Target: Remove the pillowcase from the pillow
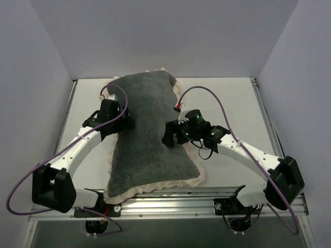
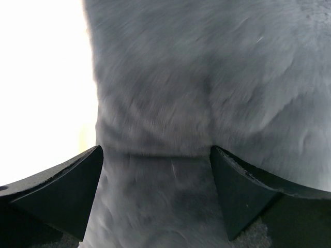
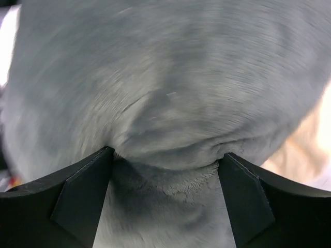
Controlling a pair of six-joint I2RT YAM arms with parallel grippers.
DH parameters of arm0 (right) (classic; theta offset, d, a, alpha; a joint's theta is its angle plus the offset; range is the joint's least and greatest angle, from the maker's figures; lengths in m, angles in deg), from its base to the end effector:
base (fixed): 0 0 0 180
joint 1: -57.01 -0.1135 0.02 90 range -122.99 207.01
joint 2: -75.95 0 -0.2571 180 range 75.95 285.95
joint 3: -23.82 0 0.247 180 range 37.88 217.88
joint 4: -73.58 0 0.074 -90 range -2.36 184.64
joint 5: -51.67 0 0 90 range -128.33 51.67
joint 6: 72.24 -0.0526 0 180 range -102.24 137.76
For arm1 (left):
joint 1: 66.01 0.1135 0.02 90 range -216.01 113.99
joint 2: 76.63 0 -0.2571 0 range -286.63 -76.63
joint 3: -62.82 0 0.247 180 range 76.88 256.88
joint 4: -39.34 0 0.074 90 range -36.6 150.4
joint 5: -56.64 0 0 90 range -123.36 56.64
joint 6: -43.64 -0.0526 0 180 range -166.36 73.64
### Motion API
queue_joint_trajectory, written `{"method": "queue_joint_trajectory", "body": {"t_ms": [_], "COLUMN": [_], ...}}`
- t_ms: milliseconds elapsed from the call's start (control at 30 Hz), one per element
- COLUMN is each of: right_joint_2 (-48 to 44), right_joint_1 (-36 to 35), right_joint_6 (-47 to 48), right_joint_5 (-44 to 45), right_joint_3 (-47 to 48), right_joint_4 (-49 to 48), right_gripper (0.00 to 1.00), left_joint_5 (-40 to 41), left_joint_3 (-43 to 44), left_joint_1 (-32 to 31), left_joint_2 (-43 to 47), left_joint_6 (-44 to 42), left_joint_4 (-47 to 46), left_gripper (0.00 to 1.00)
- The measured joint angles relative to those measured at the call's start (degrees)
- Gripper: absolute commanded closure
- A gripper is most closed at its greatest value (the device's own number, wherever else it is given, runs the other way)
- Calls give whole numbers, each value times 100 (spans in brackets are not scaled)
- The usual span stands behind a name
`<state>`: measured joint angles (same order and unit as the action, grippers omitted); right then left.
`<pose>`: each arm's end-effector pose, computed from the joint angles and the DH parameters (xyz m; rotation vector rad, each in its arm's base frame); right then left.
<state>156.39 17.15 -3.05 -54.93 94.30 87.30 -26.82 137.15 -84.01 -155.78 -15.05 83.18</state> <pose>0.2471 0.2259 0.2743 -0.5422 2.0279 0.9527 0.2882 -0.0874 0.2505 -0.3334 2.4059 -0.2561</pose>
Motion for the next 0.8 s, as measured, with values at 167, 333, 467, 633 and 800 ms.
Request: {"method": "queue_joint_trajectory", "body": {"t_ms": [167,333,467,633,800], "right_joint_2": [-1005,-1084,-1187,-1220,-1222], "right_joint_1": [-129,229,737,1185,1692], "right_joint_6": [-136,-96,-103,-212,-485], "right_joint_5": [-83,28,118,291,177], "right_joint_3": [-278,227,411,415,190], "right_joint_4": [621,957,907,837,376], "right_gripper": [22,14,4,0,0], "left_joint_5": [-90,66,192,197,28], "left_joint_3": [-232,-262,-181,-173,-175], "left_joint_1": [-358,-448,-444,-444,-444], "left_joint_2": [994,2004,2170,2015,1921], "left_joint_6": [153,125,4,-111,-170], "left_joint_4": [4,175,348,479,496], "left_gripper": [6,6,6,6,6]}}
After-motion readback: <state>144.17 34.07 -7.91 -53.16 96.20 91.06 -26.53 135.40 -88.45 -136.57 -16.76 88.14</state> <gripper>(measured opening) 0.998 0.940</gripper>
